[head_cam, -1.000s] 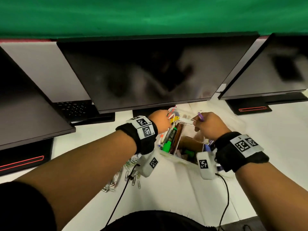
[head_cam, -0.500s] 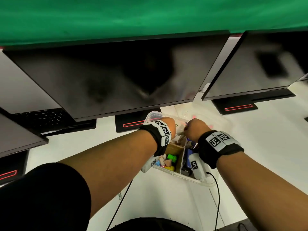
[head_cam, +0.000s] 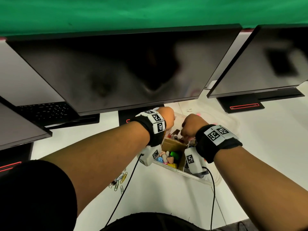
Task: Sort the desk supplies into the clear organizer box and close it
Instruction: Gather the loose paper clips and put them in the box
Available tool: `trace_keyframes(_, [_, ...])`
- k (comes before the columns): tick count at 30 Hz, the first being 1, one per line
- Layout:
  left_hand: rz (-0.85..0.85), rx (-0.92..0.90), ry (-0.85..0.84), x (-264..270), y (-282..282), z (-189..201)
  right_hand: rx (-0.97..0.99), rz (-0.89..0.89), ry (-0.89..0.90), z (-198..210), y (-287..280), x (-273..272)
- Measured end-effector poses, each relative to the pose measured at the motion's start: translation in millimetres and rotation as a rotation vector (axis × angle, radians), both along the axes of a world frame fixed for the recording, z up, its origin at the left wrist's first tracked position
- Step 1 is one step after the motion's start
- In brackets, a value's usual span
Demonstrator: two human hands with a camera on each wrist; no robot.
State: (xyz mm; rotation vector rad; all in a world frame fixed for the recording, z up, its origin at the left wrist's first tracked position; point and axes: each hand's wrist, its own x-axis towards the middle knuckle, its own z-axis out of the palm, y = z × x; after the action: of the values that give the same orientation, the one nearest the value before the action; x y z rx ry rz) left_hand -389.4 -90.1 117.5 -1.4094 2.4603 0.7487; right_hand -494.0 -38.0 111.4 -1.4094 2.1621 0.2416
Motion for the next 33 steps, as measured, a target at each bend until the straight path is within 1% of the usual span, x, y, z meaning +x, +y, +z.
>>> trace_keyframes(2, [0.015, -0.012, 0.048, 15, -2, 0, -0.004, -0.002, -0.001, -1, -4, 4])
trace_keyframes(4, [0.036, 0.001, 0.092, 32, -2, 3, -0.066, -0.017, 0.013, 1, -8, 12])
trace_keyframes(8, [0.096, -0.009, 0.176, 70, -3, 6, -0.151, 0.017, 0.087, 3, -17, 21])
trace_keyframes(11, [0.171, -0.009, 0.226, 105, -1, 3, -0.141, 0.007, 0.115, 2, -18, 25])
trace_keyframes(14, [0.208, -0.021, 0.223, 137, -1, -3, -0.108, -0.026, 0.045, 5, -17, 32])
trace_keyframes(17, [0.238, -0.021, 0.206, 170, -1, -11, -0.19, 0.026, -0.041, 14, -19, 56])
trace_keyframes(20, [0.233, -0.002, 0.133, 200, 0, -25, -0.3, 0.099, -0.176, 17, -17, 103])
trace_keyframes(21, [0.233, 0.007, 0.097, 211, 2, -31, -0.309, 0.124, -0.221, 16, -14, 123])
trace_keyframes(22, [0.229, 0.017, 0.062, 219, 3, -37, -0.305, 0.154, -0.272, 14, -12, 139])
trace_keyframes(24, [0.218, 0.051, 0.0, 238, 8, -50, -0.243, 0.271, -0.327, 5, -6, 172])
trace_keyframes(26, [0.186, 0.105, -0.045, 254, 15, -63, -0.178, 0.392, -0.288, -15, -2, 197])
trace_keyframes(28, [0.136, 0.158, -0.086, 267, 25, -75, -0.109, 0.477, -0.198, -42, 1, 211])
trace_keyframes(30, [0.075, 0.211, -0.156, 279, 37, -86, -0.026, 0.472, -0.127, -68, 5, 218])
trace_keyframes(33, [-0.027, 0.263, -0.254, 294, 53, -99, 0.021, 0.384, -0.08, -93, 8, 219])
